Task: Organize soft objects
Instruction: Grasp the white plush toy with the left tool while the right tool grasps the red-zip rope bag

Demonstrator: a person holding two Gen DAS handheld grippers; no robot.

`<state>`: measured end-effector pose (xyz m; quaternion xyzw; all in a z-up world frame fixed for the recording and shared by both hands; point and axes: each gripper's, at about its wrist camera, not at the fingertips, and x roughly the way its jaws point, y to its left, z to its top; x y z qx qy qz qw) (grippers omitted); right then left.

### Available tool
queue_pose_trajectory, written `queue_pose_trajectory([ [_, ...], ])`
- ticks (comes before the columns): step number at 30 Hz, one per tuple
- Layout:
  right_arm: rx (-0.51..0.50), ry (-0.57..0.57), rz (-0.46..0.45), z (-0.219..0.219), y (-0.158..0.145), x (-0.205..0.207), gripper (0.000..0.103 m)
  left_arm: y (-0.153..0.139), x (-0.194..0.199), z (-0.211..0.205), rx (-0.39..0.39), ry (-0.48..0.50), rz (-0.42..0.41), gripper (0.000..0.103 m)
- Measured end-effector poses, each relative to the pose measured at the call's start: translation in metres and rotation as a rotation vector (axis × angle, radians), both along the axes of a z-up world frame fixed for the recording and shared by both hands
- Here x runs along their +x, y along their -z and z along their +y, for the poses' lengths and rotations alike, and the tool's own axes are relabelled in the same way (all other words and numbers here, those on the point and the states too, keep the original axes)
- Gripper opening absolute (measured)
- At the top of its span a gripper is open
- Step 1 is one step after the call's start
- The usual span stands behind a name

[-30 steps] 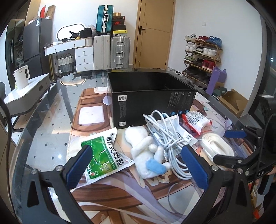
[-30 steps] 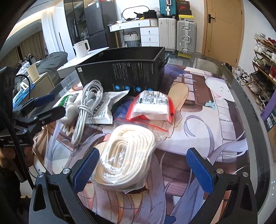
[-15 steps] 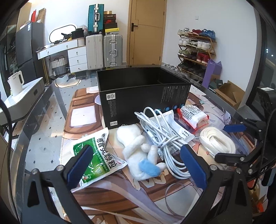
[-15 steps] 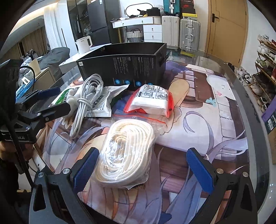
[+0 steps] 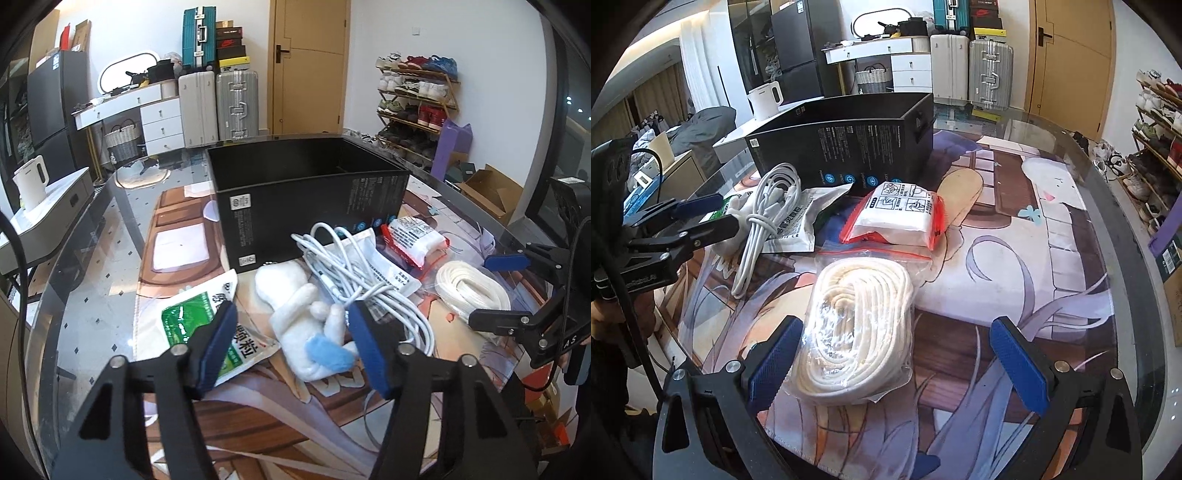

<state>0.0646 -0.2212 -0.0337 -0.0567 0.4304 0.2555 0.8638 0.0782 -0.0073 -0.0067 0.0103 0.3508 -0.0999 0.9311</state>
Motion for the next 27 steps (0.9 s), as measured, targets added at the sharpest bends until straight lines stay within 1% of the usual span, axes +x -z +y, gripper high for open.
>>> queue_pose_trajectory([
  [2,0.004,-0.002,0.001,0.000,0.000,-0.001,0.102,0.000,0.000,-0.001,-0.005,0.010,0.001,0.054],
  [7,0.014,-0.020,-0.001,0.002,-0.001,-0.004,0.102,0.002,0.001,-0.002,-0.006,0.026,0.017,0.049],
  [11,0.007,-0.031,-0.007,0.006,-0.001,-0.006,0.102,0.006,0.002,-0.006,0.001,0.037,0.031,0.048],
  [14,0.006,-0.033,-0.012,0.008,-0.001,-0.006,0.100,0.008,0.004,-0.009,0.004,0.040,0.041,0.048],
  [16,-0.001,-0.028,-0.023,0.009,-0.001,-0.006,0.092,0.008,0.004,-0.011,0.008,0.043,0.044,0.047],
  [17,-0.012,-0.027,-0.031,0.010,-0.002,-0.007,0.089,0.009,0.005,-0.012,0.007,0.046,0.048,0.043],
  [18,-0.021,-0.029,-0.038,0.011,-0.002,-0.007,0.085,0.010,0.005,-0.011,0.006,0.048,0.053,0.040],
  [19,-0.025,-0.033,-0.042,0.012,-0.002,-0.007,0.079,0.010,0.005,-0.011,0.004,0.051,0.058,0.038],
  [21,-0.029,-0.032,-0.047,0.011,-0.003,-0.007,0.072,0.011,0.005,-0.012,0.006,0.051,0.056,0.037],
  [22,-0.027,-0.031,-0.051,0.011,-0.003,-0.006,0.066,0.011,0.005,-0.013,0.005,0.051,0.055,0.036],
  [23,-0.024,-0.028,-0.052,0.010,-0.003,-0.005,0.063,0.010,0.004,-0.012,0.002,0.052,0.054,0.035],
  [25,-0.022,-0.023,-0.056,0.009,-0.004,-0.004,0.053,0.009,0.003,-0.010,-0.009,0.047,0.051,0.032],
  [27,-0.016,-0.026,-0.053,0.007,-0.005,-0.004,0.050,0.008,0.001,-0.008,-0.016,0.044,0.048,0.031],
])
